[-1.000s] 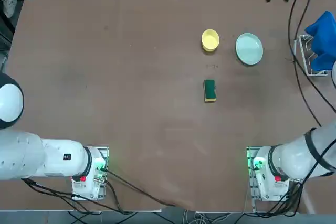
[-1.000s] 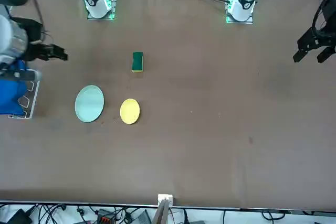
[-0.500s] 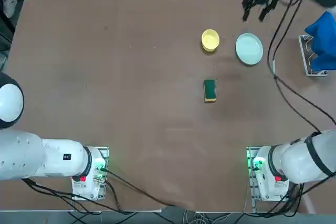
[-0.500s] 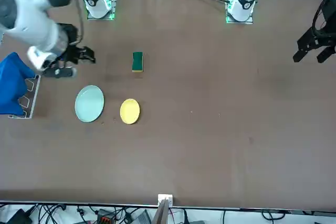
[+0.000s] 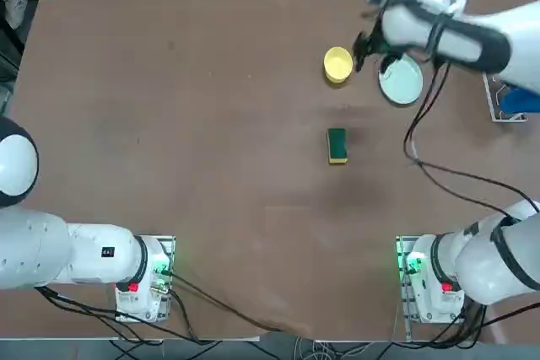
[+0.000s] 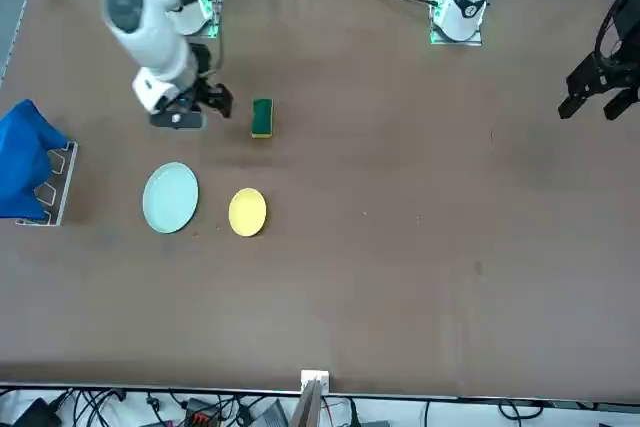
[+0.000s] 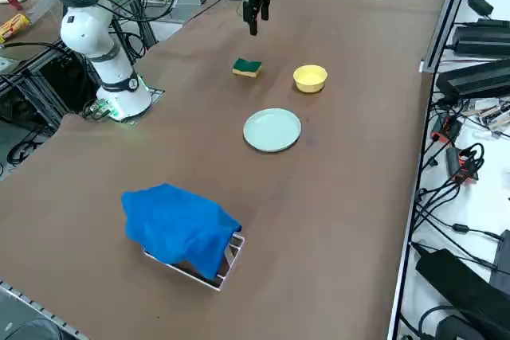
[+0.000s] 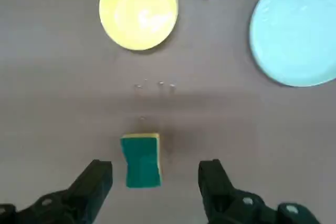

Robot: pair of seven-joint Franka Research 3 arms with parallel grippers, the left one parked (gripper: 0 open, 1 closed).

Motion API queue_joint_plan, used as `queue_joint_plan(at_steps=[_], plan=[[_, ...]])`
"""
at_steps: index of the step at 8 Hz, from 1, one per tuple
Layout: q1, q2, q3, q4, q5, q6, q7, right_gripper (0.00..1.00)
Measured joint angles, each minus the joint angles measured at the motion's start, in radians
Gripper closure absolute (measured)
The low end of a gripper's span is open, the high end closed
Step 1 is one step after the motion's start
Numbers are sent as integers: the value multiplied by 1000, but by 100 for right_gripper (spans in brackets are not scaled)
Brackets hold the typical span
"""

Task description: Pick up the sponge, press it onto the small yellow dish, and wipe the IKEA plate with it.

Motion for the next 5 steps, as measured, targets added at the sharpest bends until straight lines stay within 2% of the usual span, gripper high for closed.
queue_joint_plan(at_steps=[2,5], plan=[[72,42,1,-75,0,130,51,0],[115,155,0,-91,0,279,57,0]])
